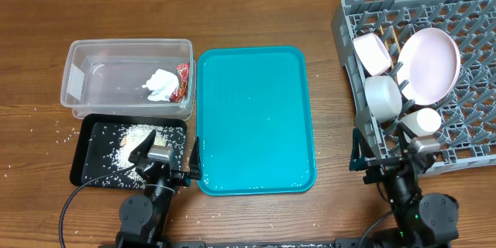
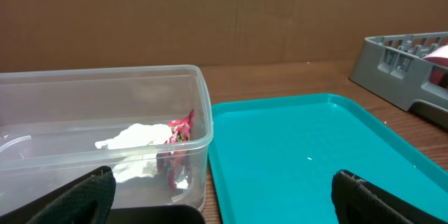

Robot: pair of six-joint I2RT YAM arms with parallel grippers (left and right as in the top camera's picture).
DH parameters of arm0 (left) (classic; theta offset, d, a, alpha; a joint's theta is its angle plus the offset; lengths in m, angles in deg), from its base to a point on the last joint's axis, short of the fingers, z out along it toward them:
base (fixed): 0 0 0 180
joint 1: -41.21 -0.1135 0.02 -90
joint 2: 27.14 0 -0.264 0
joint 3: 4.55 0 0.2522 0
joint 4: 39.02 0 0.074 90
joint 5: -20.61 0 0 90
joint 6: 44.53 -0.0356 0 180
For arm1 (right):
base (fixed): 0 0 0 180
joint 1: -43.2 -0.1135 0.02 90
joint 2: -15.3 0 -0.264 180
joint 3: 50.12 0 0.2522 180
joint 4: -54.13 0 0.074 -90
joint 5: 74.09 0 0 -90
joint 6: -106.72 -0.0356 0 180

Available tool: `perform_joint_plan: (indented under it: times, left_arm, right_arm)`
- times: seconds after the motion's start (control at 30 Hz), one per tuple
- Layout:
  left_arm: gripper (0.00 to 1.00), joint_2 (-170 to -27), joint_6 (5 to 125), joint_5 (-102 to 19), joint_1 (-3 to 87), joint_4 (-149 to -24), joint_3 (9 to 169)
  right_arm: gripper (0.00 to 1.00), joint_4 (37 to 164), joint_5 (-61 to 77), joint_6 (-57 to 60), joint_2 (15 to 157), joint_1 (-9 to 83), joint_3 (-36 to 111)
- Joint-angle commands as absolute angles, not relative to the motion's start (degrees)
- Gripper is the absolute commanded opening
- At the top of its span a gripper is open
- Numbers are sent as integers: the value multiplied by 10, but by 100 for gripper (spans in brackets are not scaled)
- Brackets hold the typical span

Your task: Sort waste into correct bins and load items into the dishwasher

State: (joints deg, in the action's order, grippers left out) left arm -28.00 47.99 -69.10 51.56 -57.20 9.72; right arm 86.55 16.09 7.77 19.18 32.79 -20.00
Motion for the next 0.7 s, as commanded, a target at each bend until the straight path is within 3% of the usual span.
perform_joint_plan:
  times: [0.0,0.23,0.67]
  left_arm:
    - [100,-274,469,-687,508,-572,95]
    - [100,-274,469,-687,508,-572,95]
    - [100,-274,469,-687,508,-572,95]
  right_arm:
    - [100,821,157,81,154,333,-255]
    - [100,674,158,78,155,333,-361]
    - [100,727,158,78,156,333,-359]
